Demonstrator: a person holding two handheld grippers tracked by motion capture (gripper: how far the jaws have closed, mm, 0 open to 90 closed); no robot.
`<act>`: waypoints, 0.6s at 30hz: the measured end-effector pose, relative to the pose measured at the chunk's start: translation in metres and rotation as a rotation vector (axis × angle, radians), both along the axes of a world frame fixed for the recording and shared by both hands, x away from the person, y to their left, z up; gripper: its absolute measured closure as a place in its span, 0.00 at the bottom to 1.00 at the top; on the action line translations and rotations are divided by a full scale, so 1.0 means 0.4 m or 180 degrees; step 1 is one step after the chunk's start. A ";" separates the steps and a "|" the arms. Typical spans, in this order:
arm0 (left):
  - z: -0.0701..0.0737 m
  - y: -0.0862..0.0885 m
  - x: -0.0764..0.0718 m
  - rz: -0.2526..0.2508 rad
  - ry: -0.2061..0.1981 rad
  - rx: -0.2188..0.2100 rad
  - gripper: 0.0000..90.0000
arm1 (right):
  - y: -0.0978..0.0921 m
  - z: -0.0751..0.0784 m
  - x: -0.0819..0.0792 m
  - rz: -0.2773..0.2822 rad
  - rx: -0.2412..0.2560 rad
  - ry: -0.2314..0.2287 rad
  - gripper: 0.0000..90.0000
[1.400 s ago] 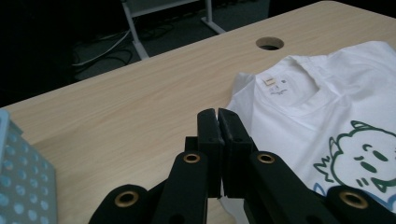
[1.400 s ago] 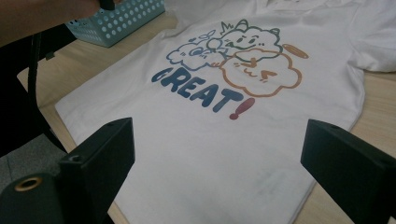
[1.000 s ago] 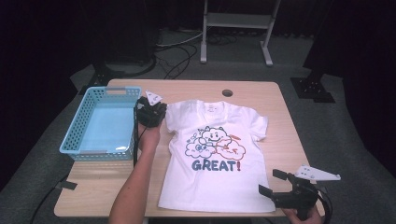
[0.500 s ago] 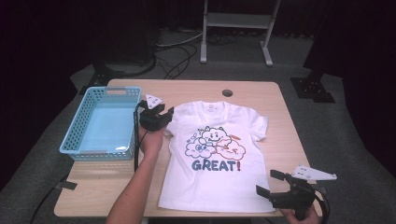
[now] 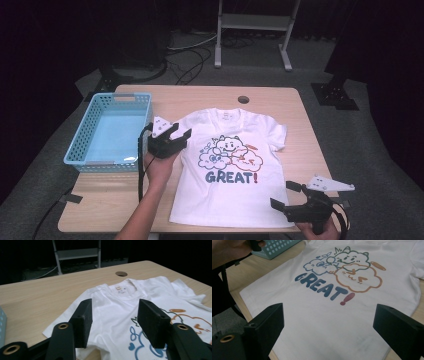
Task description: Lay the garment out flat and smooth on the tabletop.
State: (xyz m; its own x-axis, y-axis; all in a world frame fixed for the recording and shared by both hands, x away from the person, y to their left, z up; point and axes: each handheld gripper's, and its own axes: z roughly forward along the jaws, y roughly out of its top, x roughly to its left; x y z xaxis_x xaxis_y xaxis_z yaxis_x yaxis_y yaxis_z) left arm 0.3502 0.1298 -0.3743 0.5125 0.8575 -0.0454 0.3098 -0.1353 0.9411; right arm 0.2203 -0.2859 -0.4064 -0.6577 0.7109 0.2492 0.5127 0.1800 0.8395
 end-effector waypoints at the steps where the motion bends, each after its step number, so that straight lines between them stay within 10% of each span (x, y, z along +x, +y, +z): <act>1: 0.000 0.000 0.000 0.0000 0.0000 0.0000 0.48 | 0.000 0.000 0.000 0.0000 0.0000 0.0000 0.10; 18: 0.007 0.056 -0.167 -0.0234 -0.0240 -0.0103 0.35 | 0.251 0.016 0.085 0.0296 -0.0533 0.0048 0.10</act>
